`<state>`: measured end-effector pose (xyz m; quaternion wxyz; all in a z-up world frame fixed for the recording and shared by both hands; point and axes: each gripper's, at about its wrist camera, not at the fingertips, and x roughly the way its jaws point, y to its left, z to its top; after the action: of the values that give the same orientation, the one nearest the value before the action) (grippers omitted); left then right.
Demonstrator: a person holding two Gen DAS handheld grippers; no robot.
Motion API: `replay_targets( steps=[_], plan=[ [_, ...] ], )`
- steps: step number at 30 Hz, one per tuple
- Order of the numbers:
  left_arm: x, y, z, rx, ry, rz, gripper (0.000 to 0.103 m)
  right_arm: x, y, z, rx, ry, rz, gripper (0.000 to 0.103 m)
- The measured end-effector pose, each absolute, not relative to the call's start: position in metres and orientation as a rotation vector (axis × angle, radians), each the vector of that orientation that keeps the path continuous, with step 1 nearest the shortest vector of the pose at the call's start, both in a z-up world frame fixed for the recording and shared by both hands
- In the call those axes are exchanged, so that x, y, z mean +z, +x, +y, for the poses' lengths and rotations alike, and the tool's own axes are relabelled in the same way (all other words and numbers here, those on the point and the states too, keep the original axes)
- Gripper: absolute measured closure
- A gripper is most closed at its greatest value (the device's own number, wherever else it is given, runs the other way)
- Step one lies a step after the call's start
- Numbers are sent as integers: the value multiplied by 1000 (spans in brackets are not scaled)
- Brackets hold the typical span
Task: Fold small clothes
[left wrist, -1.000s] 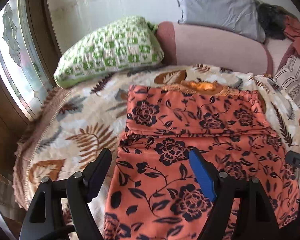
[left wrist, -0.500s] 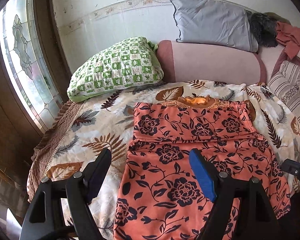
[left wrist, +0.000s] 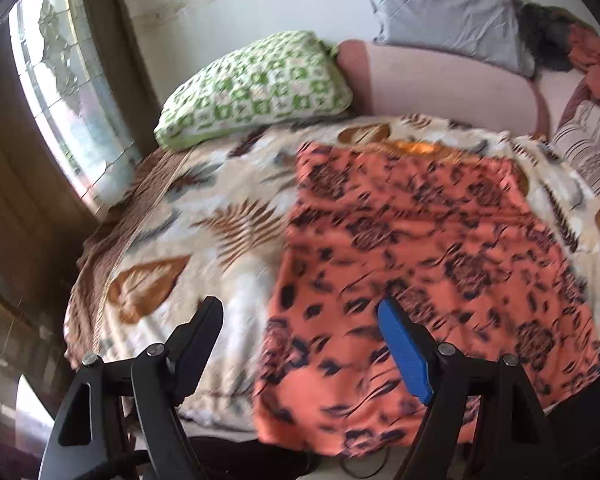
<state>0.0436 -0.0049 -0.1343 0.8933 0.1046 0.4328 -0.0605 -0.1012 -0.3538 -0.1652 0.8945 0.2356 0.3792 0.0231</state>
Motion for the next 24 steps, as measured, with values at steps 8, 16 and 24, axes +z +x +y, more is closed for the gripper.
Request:
replay_targets(
  steps=[8,16,24],
  plan=[
    [-163,32,47,-67,184,1022,23,-181,-115,-386,-8,557,839,29],
    [-195,27,83,-33,114,1157,23,-206,-131,-408,-50,609,922,29],
    [-227,32,75,-178,17,1285,34,-222,-133,-413,-68,661,966,29]
  ],
)
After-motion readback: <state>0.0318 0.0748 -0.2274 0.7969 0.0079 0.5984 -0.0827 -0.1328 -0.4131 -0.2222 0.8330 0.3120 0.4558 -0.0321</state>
